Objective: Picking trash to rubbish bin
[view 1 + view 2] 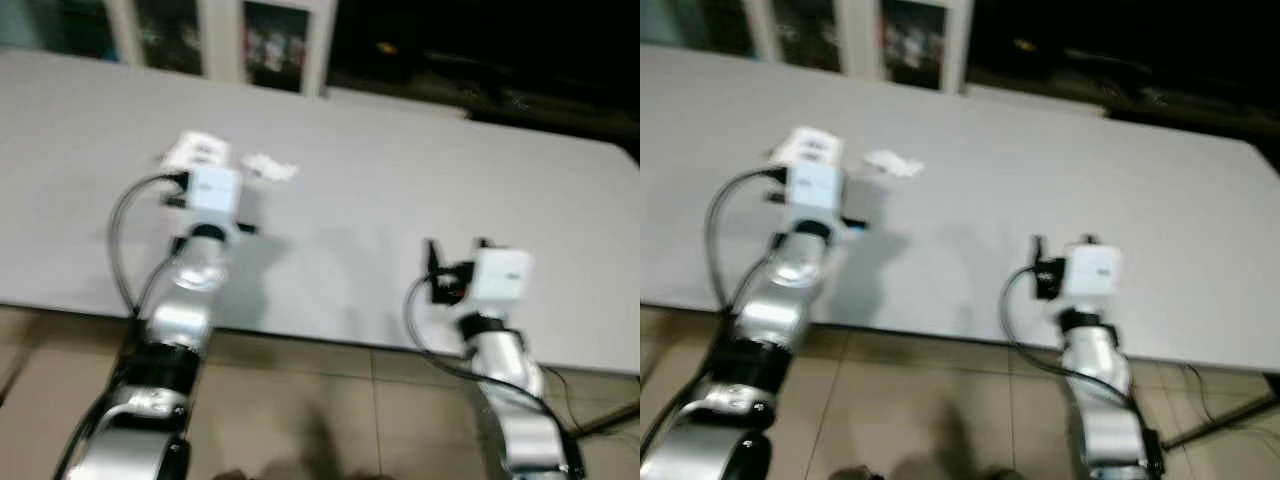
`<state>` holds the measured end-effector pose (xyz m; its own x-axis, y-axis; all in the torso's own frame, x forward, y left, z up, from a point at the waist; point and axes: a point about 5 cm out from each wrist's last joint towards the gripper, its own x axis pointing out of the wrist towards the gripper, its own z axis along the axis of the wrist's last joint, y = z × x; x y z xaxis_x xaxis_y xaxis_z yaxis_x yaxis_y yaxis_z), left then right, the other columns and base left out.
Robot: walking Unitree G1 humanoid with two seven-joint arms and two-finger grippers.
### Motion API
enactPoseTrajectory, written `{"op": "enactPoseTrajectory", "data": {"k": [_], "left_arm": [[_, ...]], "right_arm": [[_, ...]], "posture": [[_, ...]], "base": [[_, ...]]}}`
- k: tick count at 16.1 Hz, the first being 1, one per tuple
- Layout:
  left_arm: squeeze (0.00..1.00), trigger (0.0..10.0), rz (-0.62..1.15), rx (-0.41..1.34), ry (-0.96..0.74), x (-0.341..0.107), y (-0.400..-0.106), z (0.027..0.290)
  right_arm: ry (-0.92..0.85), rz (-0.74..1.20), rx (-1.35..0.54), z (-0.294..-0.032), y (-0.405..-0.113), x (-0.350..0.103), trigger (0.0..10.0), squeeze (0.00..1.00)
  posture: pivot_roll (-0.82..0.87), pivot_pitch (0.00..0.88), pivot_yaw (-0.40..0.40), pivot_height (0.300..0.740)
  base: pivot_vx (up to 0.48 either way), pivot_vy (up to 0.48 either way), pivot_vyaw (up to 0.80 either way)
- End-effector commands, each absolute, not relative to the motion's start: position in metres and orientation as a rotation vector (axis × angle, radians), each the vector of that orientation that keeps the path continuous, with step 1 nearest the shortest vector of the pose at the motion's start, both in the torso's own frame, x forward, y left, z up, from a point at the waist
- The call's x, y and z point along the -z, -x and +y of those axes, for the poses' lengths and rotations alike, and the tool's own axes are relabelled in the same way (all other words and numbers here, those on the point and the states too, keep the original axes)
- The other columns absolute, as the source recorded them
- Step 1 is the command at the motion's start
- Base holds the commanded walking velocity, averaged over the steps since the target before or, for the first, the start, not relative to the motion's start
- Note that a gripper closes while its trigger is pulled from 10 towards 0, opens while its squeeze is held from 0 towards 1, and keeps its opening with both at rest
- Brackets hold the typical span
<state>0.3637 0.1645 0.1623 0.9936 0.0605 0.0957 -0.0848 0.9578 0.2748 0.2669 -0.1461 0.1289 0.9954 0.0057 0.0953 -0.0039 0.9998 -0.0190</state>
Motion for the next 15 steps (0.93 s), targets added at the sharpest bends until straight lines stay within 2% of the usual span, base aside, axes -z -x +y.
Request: {"op": "enactPoseTrajectory", "data": {"k": [1, 8, 15], "left_arm": [[0.0, 0.0, -0.078, -0.042, -0.278, -0.1622, -0.3654, 0.1555], [0.0, 0.0, -0.068, -0.038, -0.282, -0.1612, -0.3663, 0.155], [0.0, 0.0, -0.062, -0.053, -0.293, -0.1626, -0.3716, 0.1588]], "right_arm": [[0.032, -0.106, 0.016, -0.1527, -0.267, -0.1324, 10.0, 0.0], [0.029, -0.105, 0.019, -0.1524, -0.2656, -0.1323, 10.0, 0.0], [0.031, -0.113, 0.024, -0.1534, -0.2664, -0.1335, 10.0, 0.0]], "posture": [[0.22, 0.087, -0.104, 0.74], [0.22, 0.091, -0.104, 0.74], [0.22, 0.081, -0.096, 0.74]], "base": [[0.0, 0.48, 0.0], [0.0, 0.48, -0.68], [0.0, 0.48, 0.0]]}}
